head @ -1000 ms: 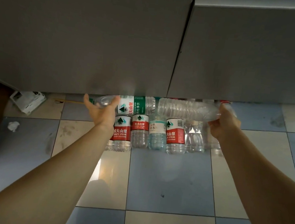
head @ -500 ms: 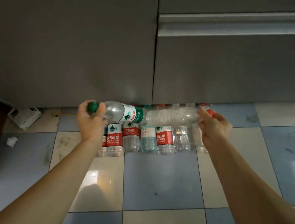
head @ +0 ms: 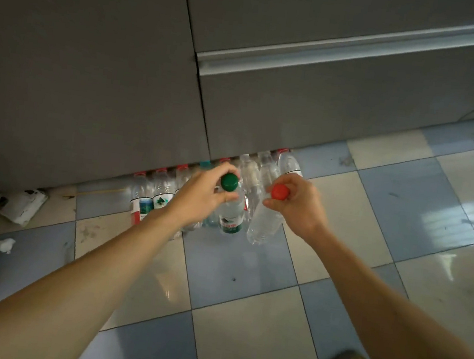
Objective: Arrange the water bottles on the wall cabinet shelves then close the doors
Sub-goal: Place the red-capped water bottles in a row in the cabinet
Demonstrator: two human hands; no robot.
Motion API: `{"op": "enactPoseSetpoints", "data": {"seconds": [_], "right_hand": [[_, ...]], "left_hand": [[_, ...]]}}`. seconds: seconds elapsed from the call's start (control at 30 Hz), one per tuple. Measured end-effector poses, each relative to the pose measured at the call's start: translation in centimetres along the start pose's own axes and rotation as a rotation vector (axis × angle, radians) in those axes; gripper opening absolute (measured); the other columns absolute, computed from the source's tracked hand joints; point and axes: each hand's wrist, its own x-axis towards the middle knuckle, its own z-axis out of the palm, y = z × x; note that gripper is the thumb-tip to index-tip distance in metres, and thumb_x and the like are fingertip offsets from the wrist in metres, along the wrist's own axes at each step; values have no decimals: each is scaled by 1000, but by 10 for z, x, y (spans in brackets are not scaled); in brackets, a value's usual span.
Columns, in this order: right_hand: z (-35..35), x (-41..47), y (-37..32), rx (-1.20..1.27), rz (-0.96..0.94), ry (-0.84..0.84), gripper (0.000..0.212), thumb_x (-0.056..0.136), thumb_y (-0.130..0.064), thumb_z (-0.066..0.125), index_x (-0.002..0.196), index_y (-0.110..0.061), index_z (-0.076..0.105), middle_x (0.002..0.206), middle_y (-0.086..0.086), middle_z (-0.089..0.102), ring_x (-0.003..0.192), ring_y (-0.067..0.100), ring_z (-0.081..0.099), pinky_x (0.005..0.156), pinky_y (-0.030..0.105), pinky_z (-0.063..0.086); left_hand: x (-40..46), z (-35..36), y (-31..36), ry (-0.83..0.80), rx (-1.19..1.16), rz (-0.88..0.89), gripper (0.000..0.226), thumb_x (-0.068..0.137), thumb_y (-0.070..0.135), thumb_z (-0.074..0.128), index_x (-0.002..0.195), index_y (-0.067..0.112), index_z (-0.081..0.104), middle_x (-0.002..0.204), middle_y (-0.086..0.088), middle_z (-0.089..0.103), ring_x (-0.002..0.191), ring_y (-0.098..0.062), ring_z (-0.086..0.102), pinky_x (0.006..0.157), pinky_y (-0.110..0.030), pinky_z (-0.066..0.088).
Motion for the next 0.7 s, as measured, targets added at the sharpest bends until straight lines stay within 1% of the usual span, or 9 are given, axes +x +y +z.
{"op": "enactPoseSetpoints", "data": {"seconds": [0.1, 0.17, 0.23, 0.3, 0.37, 0.47, 0.6, 0.63, 0.7], "right_hand": [[6, -14, 17, -32, 19, 17, 36, 73, -13, 89, 102, -20, 67, 101, -3, 69, 95, 15, 64, 78, 23, 50], [12, -19, 31, -38, 17, 28, 36, 75, -13, 87, 103, -18, 66, 106, 2, 67, 99, 20, 61, 76, 21, 47], [18, -22, 43, -42, 17, 45, 34, 78, -13, 86, 105, -18, 65, 110, 3, 65, 102, 20, 58, 75, 18, 44], [23, -26, 52, -48, 3, 87, 33, 78, -11, 85, 103, -19, 65, 105, -1, 65, 99, 19, 58, 72, 13, 42], [27, -29, 61, -47, -14, 127, 33, 77, -9, 85, 102, -20, 65, 96, -13, 63, 93, 15, 59, 71, 10, 41], [29, -33, 69, -13, -25, 147, 35, 81, -12, 83, 106, -26, 63, 101, -12, 61, 97, 13, 59, 76, 8, 41], [34, -32, 72, 27, -11, 130, 43, 83, -17, 83, 116, -28, 59, 110, -10, 62, 99, 10, 59, 76, 4, 43], [36, -32, 73, 36, -6, 122, 46, 82, -19, 83, 119, -28, 57, 111, -8, 63, 100, 11, 60, 77, 5, 45], [39, -33, 76, 45, 11, 109, 53, 81, -21, 85, 124, -27, 55, 117, -6, 64, 106, 14, 62, 84, 15, 50]], "left_hand": [[-1, 20, -4, -74, 37, -3, 33, 85, 24, 79, 102, 39, 56, 98, 14, 65, 91, -6, 62, 72, -25, 45], [-3, 32, -11, -113, 56, -12, 34, 85, 24, 79, 102, 41, 55, 97, 13, 65, 89, -4, 61, 69, -24, 42], [-8, 42, -20, -150, 95, 6, 35, 86, 23, 79, 103, 40, 54, 94, 16, 62, 87, 4, 58, 67, -18, 39], [-15, 50, -29, -161, 139, 34, 35, 87, 20, 78, 105, 38, 54, 93, 19, 59, 89, 17, 54, 62, -8, 34], [-24, 54, -38, -170, 141, 22, 35, 89, 17, 75, 108, 38, 54, 105, 16, 62, 92, 23, 53, 67, -6, 34], [-35, 59, -51, -169, 128, 17, 38, 89, 15, 74, 113, 37, 54, 127, 5, 65, 105, 4, 56, 82, -16, 40], [-42, 61, -55, -105, 75, -3, 38, 89, 20, 74, 114, 38, 53, 134, 4, 62, 116, -8, 54, 91, -30, 46], [-42, 62, -54, -104, 68, -17, 38, 89, 21, 74, 116, 37, 52, 135, 3, 61, 118, -11, 55, 95, -35, 48], [-45, 65, -54, -100, 58, -42, 45, 90, 24, 74, 125, 37, 51, 138, 5, 59, 124, -12, 54, 103, -43, 49]]}}
